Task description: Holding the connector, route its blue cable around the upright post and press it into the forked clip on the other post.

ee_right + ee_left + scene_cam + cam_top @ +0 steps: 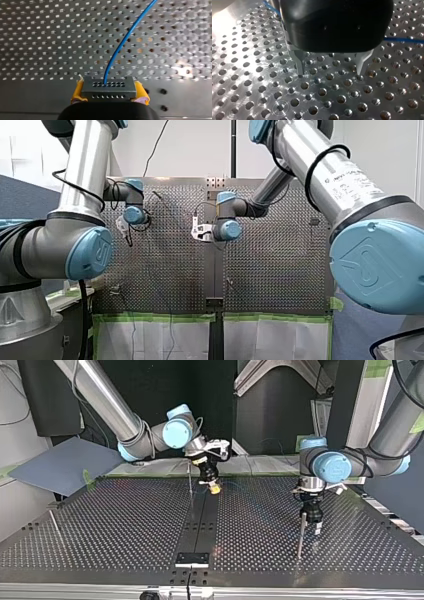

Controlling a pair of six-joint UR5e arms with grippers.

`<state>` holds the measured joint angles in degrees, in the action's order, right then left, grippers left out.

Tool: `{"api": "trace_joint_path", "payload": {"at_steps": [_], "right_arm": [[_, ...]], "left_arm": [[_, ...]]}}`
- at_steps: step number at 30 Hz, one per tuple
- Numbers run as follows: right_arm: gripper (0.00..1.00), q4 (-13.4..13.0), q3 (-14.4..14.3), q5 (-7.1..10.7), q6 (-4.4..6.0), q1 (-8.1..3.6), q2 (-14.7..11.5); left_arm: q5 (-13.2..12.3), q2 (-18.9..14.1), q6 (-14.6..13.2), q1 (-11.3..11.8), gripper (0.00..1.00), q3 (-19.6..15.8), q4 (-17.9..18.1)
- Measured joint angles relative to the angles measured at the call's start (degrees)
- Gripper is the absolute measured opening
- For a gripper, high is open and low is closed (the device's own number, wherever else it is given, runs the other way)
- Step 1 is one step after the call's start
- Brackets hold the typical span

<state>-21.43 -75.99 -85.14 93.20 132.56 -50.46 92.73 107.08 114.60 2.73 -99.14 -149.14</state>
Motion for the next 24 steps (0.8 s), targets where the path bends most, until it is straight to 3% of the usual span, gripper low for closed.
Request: {"api": "trace_joint_path", "payload": {"at_steps": [6, 17, 24], "right_arm": [[0.00, -0.6, -1.9, -0.96, -0.72, 0.18, 0.5], [0.00, -3.6, -5.4, -1.76, -0.60, 0.62, 1.8], [0.00, -3.8, -6.0, -4.47, -1.77, 1.14, 4.6]], "left_arm": [[0.0, 0.0, 0.1, -0.1, 1.00, 0.0, 0.1], [0.1, 0.0, 0.2, -0.2, 1.00, 0.0, 0.0], [0.1, 0.0, 0.6, -0.1, 1.00, -0.1, 0.1]]}}
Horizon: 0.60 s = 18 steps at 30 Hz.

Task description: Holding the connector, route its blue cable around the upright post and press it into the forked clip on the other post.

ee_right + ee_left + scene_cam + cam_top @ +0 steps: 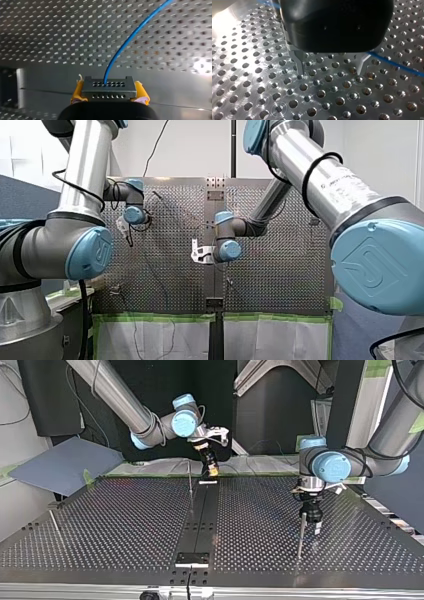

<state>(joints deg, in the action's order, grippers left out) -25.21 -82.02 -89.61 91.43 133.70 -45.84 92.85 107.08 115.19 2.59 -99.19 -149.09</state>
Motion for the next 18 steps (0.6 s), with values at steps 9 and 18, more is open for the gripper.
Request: {"api": "trace_joint_path", "payload": {"at_steps": [9, 18], "right_arm": [[0.00, -1.5, -0.1, -2.58, -0.26, 0.19, 4.7], [0.00, -3.7, -2.1, -4.86, -0.20, -0.39, 9.4]], "left_arm": [[0.0, 0.0, 0.2, 0.1, 1.00, 0.0, -0.1], [0.6, 0.0, 0.1, 0.1, 1.00, 0.0, -0.1]]}}
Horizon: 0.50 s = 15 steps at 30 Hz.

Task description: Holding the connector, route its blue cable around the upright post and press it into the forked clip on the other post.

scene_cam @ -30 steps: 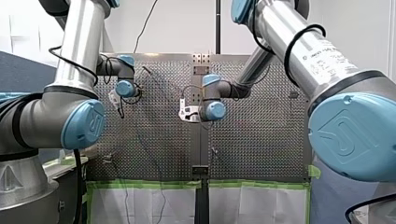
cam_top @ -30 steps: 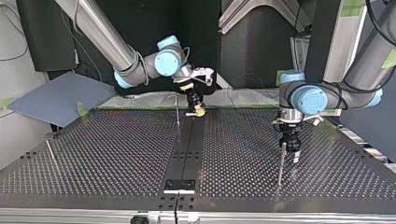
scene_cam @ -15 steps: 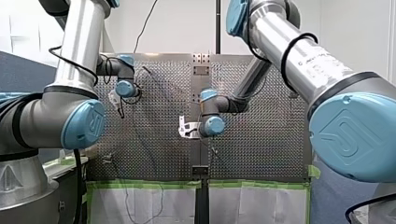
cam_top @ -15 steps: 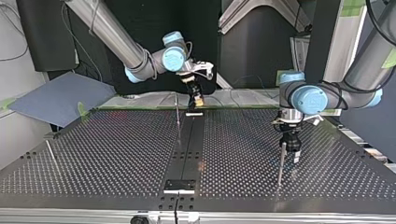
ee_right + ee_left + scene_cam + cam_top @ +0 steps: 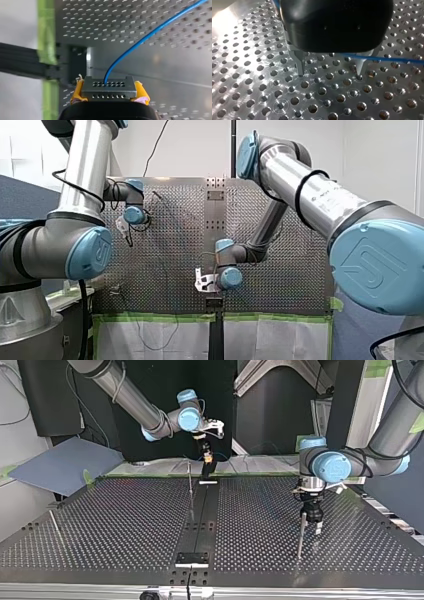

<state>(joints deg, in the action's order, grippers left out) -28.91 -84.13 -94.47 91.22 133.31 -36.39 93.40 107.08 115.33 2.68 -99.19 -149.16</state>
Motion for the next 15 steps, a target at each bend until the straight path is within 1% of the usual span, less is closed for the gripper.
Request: {"api": "trace_joint_path", "payload": {"at_steps": [3, 6, 11, 15], "right_arm": [[0.00, -1.4, -0.8, -0.16, 0.03, -0.20, 1.5], [0.00, -2.5, -1.0, -0.25, -0.05, -0.23, 2.4], [0.00, -2.9, -1.1, -0.51, -0.24, -0.10, 3.0], [0.00, -2.9, -1.1, -1.67, -0.36, -0.42, 4.2]], "left_arm": [[0.2, 0.0, 0.0, 0.0, 1.00, 0.0, 0.0], [0.2, 0.0, 0.0, 0.0, 1.00, 0.0, -0.1], [0.2, 0.0, 0.0, 0.0, 1.00, 0.0, -0.2], [0.2, 0.0, 0.0, 0.1, 1.00, 0.0, -0.2]]}}
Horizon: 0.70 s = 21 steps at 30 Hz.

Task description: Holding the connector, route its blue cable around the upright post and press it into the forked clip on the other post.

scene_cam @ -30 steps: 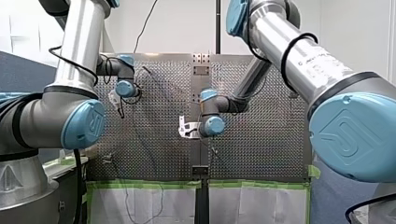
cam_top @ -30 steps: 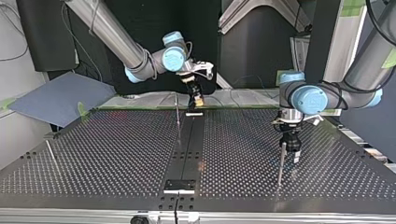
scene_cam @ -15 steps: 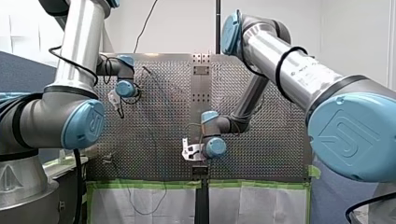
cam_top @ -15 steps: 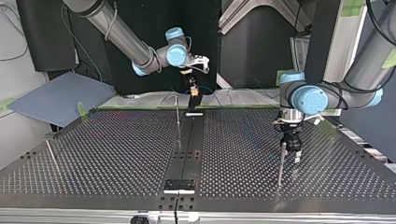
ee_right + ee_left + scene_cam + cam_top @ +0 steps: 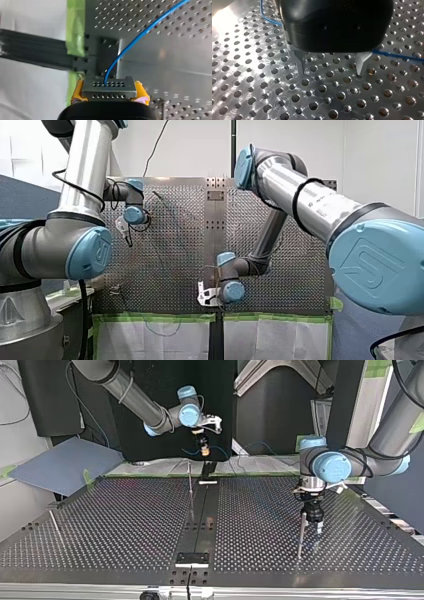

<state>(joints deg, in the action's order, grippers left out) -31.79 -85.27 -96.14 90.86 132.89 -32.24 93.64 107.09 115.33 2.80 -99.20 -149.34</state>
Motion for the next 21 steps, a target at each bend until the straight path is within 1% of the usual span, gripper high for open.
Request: {"api": "trace_joint_path", "payload": {"at_steps": [3, 9, 14, 21], "right_arm": [[0.00, 0.0, -0.1, -0.71, -0.09, -0.40, 1.2], [0.00, -0.8, -0.4, -1.79, -0.22, -1.67, 3.7], [0.00, -2.5, -0.9, -2.01, -0.32, -3.09, 4.8], [0.00, -3.5, -1.0, -2.16, -1.10, -5.30, 6.7]], "left_arm": [[0.0, 0.0, 0.0, 0.0, 1.00, 0.0, 0.0], [0.1, 0.0, 0.0, 0.1, 1.00, 0.0, 0.0], [0.0, 0.0, 0.0, 0.1, 1.00, 0.0, 0.0], [0.0, 0.0, 0.1, 0.2, 1.00, 0.0, 0.0]]}}
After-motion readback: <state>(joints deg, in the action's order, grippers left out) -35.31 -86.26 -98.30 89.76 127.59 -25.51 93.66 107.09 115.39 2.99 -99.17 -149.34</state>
